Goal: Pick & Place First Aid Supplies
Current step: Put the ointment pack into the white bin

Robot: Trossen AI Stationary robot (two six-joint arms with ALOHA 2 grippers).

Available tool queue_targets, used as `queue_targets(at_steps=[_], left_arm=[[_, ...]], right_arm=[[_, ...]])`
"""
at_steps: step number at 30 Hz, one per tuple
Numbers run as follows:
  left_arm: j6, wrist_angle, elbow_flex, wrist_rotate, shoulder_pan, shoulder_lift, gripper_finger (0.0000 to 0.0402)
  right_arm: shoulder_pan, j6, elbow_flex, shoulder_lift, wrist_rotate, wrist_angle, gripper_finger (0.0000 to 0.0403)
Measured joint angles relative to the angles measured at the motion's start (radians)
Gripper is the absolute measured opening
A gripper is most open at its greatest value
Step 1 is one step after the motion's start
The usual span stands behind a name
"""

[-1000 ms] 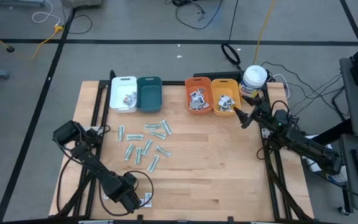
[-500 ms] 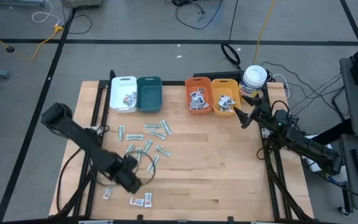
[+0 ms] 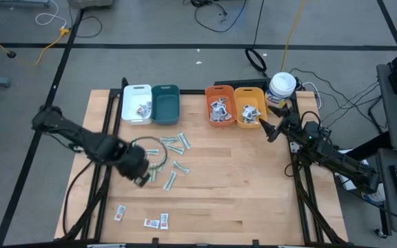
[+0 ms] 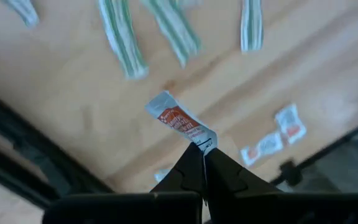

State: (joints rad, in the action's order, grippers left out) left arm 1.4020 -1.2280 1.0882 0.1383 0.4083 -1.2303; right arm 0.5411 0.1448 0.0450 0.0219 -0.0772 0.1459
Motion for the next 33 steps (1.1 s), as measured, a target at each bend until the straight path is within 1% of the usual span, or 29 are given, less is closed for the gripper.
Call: queue_targets(at_steps=[5,8,11,16,20,23,25,27,30,33], left_arm=[[-0.164,-0.034,0.0,-0.01,-0.216,0.008,0.0002],[-0.289,-0.062,0.001,-0.009,-0.374,0.017,0.0001],[-0.43,-0.08,0.002,-0.01,-0.553,0.025,0.0002],[-0.666,-0.108,0.002,-0.011,-0.885,0.021,0.0002],[-0.807,-0.106,0.002,-0.015,-1.133,0.02,0.0002],[-0.885,-0.108,0.002,-0.029,-1.283,0.02,0.0001],[-0.918,-0.108,0.002,-0.031,-1.357,0.019,0.0001],[-0.929,-0.106,0.002,-0.031,-1.399,0.011,0.0001],[-0.928,-0.082,0.002,-0.035,-1.412,-0.037,0.0001],[-0.929,-0.002,0.002,-0.045,-1.411,-0.104,0.0001]], right_arm=[[0.0,0.0,0.0,0.0,0.0,0.0,0.0392],[0.0,0.0,0.0,0.0,0.0,0.0,0.0392],[0.0,0.0,0.0,0.0,0.0,0.0,0.0392],[0.0,0.0,0.0,0.0,0.0,0.001,0.0392],[0.0,0.0,0.0,0.0,0.0,0.0,0.0392],[0.0,0.0,0.0,0.0,0.0,0.0,0.0392],[0.0,0.0,0.0,0.0,0.0,0.0,0.0392],[0.0,0.0,0.0,0.0,0.0,0.0,0.0392],[0.0,0.0,0.0,0.0,0.0,0.0,0.0392],[0.0,0.0,0.0,0.0,0.0,0.0,0.0392]])
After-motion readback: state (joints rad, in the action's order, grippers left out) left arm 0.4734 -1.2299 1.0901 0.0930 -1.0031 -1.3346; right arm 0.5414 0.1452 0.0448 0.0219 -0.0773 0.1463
